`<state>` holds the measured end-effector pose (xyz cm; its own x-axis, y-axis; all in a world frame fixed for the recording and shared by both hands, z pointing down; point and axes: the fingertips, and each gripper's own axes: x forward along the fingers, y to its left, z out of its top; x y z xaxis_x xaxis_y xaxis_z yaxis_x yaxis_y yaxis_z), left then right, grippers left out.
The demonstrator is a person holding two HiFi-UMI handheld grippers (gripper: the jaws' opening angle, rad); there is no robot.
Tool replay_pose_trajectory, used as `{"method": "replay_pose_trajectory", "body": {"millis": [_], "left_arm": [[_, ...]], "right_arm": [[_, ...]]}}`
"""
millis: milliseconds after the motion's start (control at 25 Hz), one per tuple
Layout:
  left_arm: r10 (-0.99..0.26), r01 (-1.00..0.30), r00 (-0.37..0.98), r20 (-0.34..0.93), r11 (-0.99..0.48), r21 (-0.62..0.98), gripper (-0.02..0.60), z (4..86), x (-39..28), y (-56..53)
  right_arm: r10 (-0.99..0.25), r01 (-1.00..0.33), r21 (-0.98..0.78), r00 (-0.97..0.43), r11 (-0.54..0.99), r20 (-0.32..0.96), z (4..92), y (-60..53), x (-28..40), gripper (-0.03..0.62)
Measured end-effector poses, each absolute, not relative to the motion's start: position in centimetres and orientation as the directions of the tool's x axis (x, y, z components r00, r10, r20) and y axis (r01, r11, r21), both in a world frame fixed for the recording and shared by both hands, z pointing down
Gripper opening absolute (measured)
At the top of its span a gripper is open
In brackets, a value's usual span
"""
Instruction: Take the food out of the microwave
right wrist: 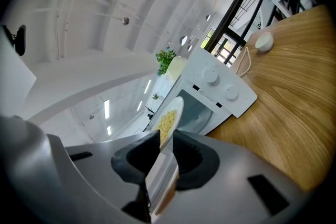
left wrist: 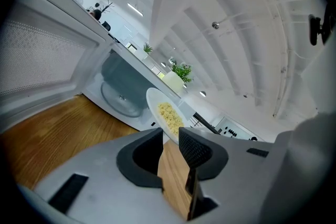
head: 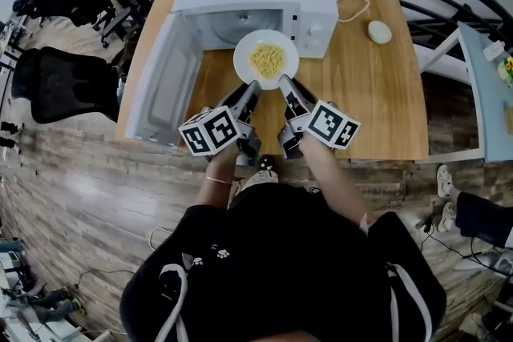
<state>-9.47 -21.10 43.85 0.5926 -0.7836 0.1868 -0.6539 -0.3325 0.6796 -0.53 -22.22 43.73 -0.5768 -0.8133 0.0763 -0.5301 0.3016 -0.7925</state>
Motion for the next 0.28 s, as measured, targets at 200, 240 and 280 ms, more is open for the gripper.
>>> {"method": "replay_pose_trajectory", "body": {"millis": [200,240,280], "left_arm": [[-0.787,-0.654,0.588,0.188,-0.326,0.682,0.091,43.68,-9.97,-21.12],[-0.788,-0.656,0.586,0.189,-0.325,0.682,0.091,43.69,-10.12,-21.14],[-0.789,-0.657,0.585,0.190,-0.323,0.681,0.091,43.71,-10.28,-21.17]], "right_arm": [[-0.809,-0.524,-0.795,-0.583,0.304,0.075,43.64,-22.34,-1.06,0.078],[-0.808,-0.523,-0.796,-0.584,0.305,0.075,43.61,-22.36,-1.18,0.078],[-0.807,-0.521,-0.797,-0.586,0.305,0.074,43.59,-22.38,-1.30,0.078]]}}
